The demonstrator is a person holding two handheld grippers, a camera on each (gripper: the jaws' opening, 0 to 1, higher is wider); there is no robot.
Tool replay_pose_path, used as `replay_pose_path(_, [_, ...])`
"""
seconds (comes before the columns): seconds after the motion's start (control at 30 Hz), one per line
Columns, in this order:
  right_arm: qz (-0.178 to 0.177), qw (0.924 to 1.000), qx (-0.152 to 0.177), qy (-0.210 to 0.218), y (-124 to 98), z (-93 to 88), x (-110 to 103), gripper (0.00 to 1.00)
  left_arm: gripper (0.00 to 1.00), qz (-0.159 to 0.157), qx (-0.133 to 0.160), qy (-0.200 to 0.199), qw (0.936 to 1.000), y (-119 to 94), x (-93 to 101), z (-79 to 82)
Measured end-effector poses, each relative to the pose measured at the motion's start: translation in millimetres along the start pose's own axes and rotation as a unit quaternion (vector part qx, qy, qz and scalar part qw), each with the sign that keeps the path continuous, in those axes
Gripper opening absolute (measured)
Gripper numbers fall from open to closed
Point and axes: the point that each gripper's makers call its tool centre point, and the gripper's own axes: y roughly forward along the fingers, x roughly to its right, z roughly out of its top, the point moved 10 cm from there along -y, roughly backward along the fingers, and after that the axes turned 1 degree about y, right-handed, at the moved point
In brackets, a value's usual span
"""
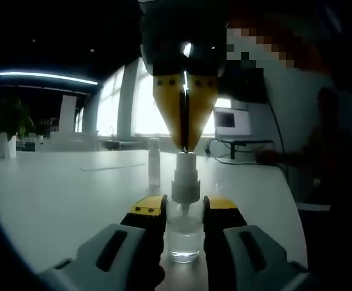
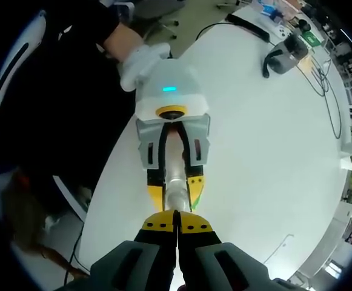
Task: Clamp pump bottle remove cover press pump head put on cover
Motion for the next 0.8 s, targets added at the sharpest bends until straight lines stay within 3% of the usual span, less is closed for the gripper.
replay_pose_path(0.43, [-0.003, 1.0, 0.008, 0.0, 5.9, -2.3, -1.5, 0.0, 0.15, 0.0, 0.0, -0.001, 1.0, -0.1, 0.7, 0.3])
replay_pose_path(0.8, [-0.005, 0.9999, 0.008, 0.011, -3.3, -5.5, 16.0, 0.0, 0.15, 0.0, 0.0, -0.001, 1.0, 0.0, 0.0, -0.2])
